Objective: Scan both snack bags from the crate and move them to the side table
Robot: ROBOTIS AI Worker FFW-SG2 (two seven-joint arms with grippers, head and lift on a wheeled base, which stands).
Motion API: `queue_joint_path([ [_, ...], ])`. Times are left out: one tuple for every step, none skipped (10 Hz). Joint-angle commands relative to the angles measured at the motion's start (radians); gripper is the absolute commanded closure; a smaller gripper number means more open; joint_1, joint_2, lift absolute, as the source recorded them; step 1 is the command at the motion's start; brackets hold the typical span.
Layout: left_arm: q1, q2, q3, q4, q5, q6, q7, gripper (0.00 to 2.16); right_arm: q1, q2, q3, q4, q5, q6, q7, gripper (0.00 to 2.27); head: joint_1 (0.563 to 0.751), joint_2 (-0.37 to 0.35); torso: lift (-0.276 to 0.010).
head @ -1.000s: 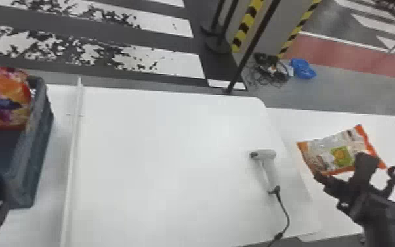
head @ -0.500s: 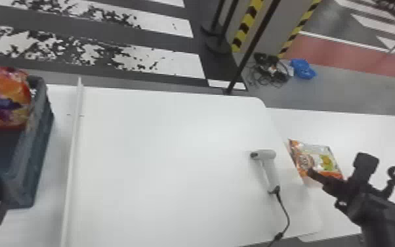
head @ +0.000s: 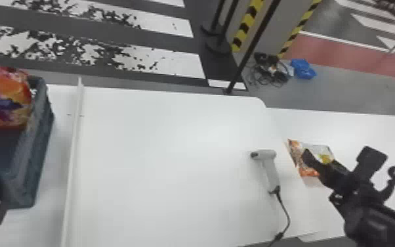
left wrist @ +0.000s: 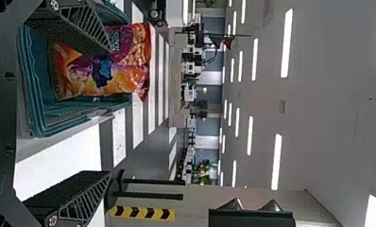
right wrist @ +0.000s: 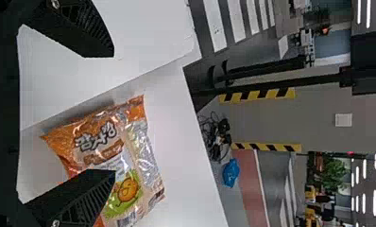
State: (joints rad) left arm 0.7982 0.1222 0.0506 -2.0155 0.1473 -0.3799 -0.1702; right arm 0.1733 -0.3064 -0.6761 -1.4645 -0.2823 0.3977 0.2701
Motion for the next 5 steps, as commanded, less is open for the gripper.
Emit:
queue_joint_path([
  [0.001, -0.003, 0.000, -0.002, 0.000, -0.001, 0.000, 0.08, 0.072, 0.061, 0.043, -0.163, 0.011, -0.012, -0.002, 0.05, 0.695, -0.350, -0.075],
  [0.001, -0.003, 0.000, 0.000, 0.000, 0.002, 0.000, 0.08, 0.121, 0.092, 0.082, -0.254, 0.020, -0.015, 0.000, 0.05, 0.695, -0.350, -0.075],
  [0.001, -0.004, 0.000, 0.000, -0.002, 0.002, 0.000, 0.08, 0.155, 0.125, 0.113, -0.329, 0.029, -0.015, -0.002, 0.05, 0.695, -0.350, -0.075],
  [0.001, -0.006, 0.000, 0.000, 0.000, -0.001, 0.000, 0.08, 0.190, 0.153, 0.147, -0.392, 0.045, -0.033, -0.002, 0.05, 0.695, -0.350, -0.075],
  [0.001, -0.009, 0.000, 0.000, 0.000, 0.002, 0.000, 0.08, 0.216, 0.179, 0.185, -0.438, 0.075, -0.064, -0.005, 0.05, 0.695, -0.350, -0.075],
])
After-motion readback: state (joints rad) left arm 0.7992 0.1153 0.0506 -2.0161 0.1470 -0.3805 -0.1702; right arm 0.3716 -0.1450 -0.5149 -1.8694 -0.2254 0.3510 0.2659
